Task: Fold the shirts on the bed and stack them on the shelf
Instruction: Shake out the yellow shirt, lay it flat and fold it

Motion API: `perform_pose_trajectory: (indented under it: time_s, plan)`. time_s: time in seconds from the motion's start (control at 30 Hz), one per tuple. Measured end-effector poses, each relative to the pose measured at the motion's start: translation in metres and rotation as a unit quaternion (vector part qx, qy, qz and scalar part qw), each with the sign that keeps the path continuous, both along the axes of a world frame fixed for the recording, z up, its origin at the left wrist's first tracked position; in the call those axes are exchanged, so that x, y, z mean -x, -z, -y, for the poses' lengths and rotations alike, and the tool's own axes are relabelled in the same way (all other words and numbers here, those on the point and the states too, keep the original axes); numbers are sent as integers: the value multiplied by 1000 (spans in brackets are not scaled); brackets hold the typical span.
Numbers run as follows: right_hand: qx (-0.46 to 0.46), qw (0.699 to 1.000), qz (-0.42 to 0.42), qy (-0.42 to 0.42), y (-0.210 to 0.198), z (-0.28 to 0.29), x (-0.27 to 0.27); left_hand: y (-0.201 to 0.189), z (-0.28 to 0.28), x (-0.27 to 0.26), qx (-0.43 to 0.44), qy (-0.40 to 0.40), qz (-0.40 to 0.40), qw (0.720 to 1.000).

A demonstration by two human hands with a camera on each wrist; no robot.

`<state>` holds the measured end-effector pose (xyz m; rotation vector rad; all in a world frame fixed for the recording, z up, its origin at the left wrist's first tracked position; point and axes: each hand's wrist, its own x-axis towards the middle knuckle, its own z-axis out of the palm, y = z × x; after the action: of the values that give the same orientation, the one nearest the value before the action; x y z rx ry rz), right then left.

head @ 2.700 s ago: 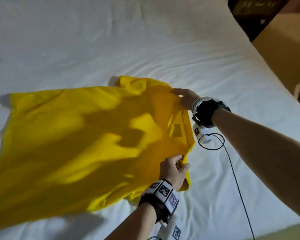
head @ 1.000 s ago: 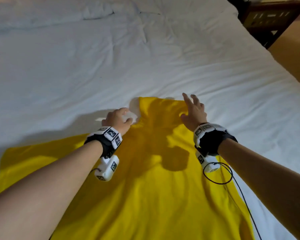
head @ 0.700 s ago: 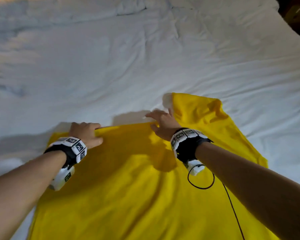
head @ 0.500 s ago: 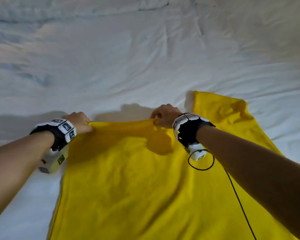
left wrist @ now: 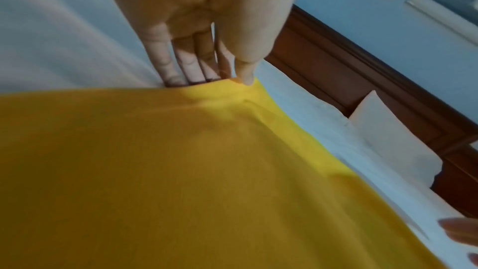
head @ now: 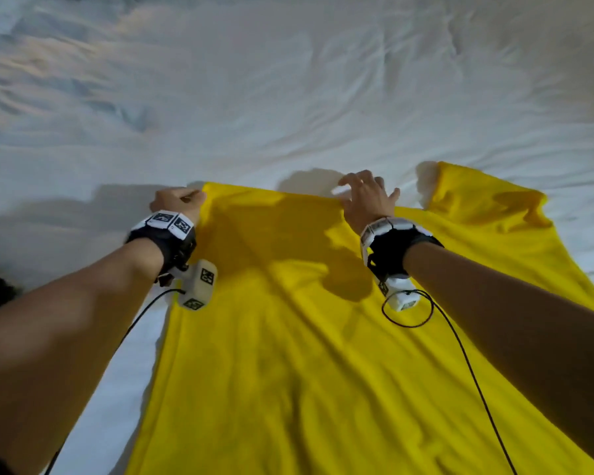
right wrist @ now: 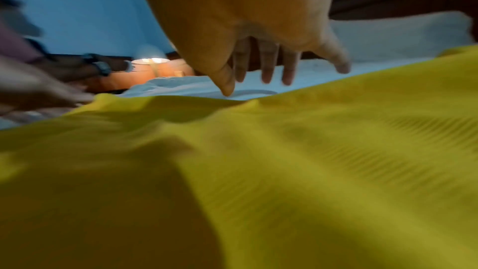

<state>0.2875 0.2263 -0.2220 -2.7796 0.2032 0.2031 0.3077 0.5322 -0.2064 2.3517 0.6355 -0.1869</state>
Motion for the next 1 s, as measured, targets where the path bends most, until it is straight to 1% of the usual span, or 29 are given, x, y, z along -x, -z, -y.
perform_pose_trajectory:
  time_s: [0.07, 0.1, 0.17, 0.23, 0.3, 0.33, 0.4, 0.47, 0.57, 0.6, 0.7, 0.8, 0.87, 1.0]
  plan:
    - [-16, 999, 29, -24, 0, -22, 37, -4, -1, 22, -1, -27, 1, 1000]
    - [-33, 998, 33, -45, 0, -35, 64, -7, -3, 36, -2, -36, -12, 999]
    - [-80, 990, 53, -105, 1, -64, 133, -12, -10, 69, -8, -39, -32, 999]
    - [-121, 974, 80, -175, 2, -96, 210, -15, -20, 112, 1, -42, -46, 998]
    - [-146, 962, 54, -223, 1, -124, 280, -16, -29, 161, 24, -40, -79, 996]
    - [-141, 958, 25, -247, 2, -137, 310, -17, -33, 186, 22, -28, -106, 994]
    - [-85, 949, -51, -300, 2, -157, 356, -17, -42, 234, 2, 7, -165, 986]
    - [-44, 940, -108, -320, 6, -166, 378, -16, -51, 273, 0, -1, -190, 982]
    - [-22, 947, -107, -302, 8, -172, 380, -14, -58, 313, 72, -61, -186, 978]
    - [-13, 947, -106, -302, 7, -172, 380, -11, -62, 322, 90, -66, -178, 978]
    - [-5, 947, -106, -305, 4, -169, 381, -6, -72, 335, 126, -24, -121, 984]
    - [-2, 964, -47, -261, 3, -155, 386, -15, -74, 344, 136, 35, -43, 989]
    - [10, 972, -25, -235, 1, -144, 396, -17, -76, 351, 122, 39, -37, 991]
    - [30, 978, -5, -209, 8, -115, 414, -10, -84, 368, 100, 19, -68, 992]
